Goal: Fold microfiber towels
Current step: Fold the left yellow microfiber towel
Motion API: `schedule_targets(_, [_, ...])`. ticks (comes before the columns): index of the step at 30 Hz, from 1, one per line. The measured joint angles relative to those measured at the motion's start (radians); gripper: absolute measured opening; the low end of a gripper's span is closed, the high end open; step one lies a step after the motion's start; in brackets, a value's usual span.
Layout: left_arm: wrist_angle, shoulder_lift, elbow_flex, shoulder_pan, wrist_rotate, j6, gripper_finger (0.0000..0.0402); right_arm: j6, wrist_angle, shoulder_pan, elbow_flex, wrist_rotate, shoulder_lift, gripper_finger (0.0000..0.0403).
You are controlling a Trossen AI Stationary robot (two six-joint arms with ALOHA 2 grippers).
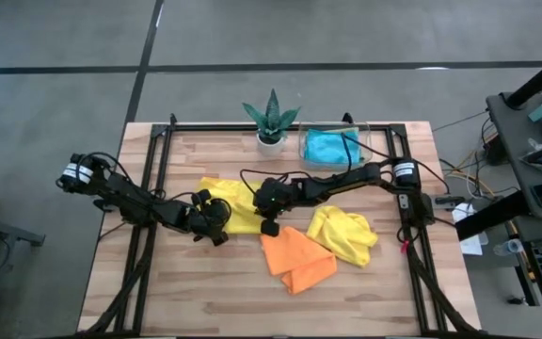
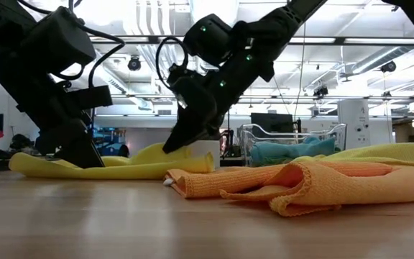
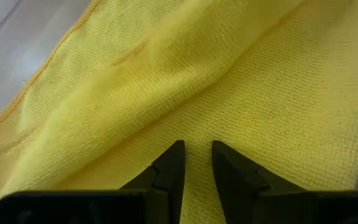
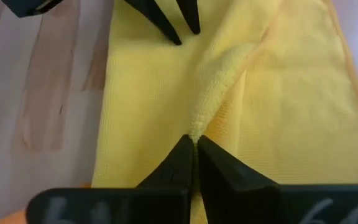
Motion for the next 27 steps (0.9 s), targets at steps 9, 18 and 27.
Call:
schedule_targets(9, [0.0,0.0,-0.001,0.0,0.0,0.0,0.0067,-0.103,-0.117,0.0,0.032,0.102,-0.044,0.0009])
schedule_targets(18, [0.0,0.0,-0.001,0.0,0.0,0.0,0.0067,-0.199,-0.193,-0.05,0.032,0.243,-0.063,0.0009])
schedule_targets(27, [0.0,0.0,-0.001,0.0,0.0,0.0,0.0067,-0.244,-0.191,-0.124,0.032,0.243,-0.062,0.0009])
